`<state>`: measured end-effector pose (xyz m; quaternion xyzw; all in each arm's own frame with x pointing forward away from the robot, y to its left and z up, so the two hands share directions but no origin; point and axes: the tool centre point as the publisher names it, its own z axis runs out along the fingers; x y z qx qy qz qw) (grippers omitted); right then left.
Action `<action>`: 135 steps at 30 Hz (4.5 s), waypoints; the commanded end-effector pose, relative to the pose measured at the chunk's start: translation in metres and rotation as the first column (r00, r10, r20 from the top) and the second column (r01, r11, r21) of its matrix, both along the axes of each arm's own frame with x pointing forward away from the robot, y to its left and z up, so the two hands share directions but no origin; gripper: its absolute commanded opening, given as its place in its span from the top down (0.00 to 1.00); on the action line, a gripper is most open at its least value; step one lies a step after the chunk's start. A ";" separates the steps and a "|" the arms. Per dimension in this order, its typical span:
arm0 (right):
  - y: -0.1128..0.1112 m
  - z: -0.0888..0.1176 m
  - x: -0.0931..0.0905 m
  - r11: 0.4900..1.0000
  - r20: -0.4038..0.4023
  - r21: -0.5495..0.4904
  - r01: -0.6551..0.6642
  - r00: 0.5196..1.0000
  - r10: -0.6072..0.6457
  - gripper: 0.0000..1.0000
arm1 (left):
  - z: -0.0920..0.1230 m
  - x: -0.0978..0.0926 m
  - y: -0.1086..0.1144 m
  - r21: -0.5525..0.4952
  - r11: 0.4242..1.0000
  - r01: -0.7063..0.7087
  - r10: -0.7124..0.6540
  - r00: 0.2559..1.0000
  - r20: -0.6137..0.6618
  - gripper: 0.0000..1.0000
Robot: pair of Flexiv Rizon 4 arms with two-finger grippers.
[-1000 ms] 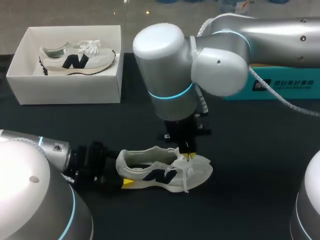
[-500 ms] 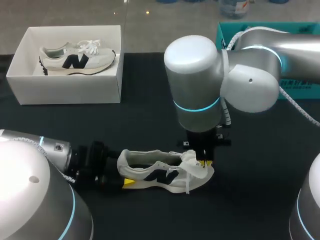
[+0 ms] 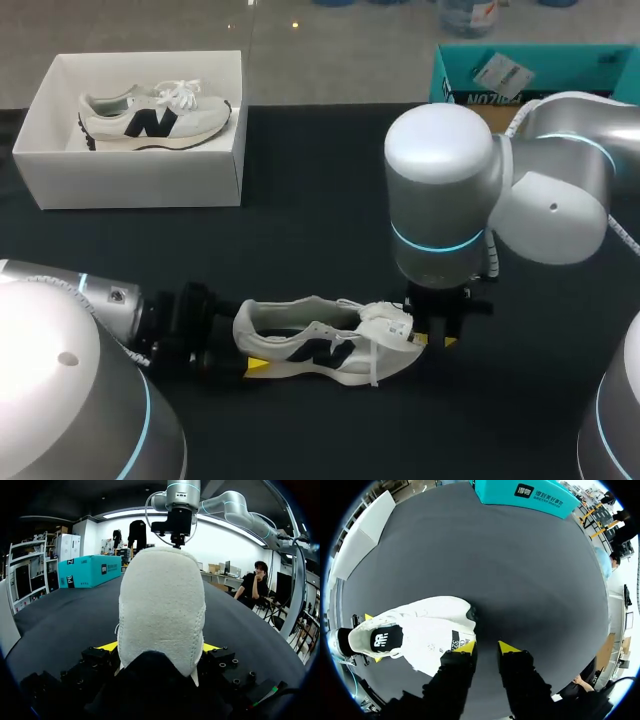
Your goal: Take the shoe out of the shoebox, open the shoe tongue, remove and reinsert the insole, then place the shoe into the shoebox
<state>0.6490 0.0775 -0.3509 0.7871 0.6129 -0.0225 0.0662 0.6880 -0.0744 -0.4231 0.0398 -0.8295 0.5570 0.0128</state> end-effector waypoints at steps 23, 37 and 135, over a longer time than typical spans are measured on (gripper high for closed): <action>0.032 0.080 0.019 0.917 0.246 0.219 -0.333 0.929 0.278 0.00 | 0.000 0.000 0.001 0.001 1.000 0.000 0.000 1.000 0.000 1.00; 0.110 0.119 0.054 0.525 0.239 0.229 -0.820 0.570 0.786 0.00 | 0.000 0.000 0.001 0.001 1.000 0.000 0.000 1.000 0.000 1.00; 0.167 0.000 0.055 -0.051 -0.044 0.065 -0.997 -0.054 0.998 1.00 | 0.000 0.000 0.001 0.001 1.000 0.000 0.000 1.000 0.000 1.00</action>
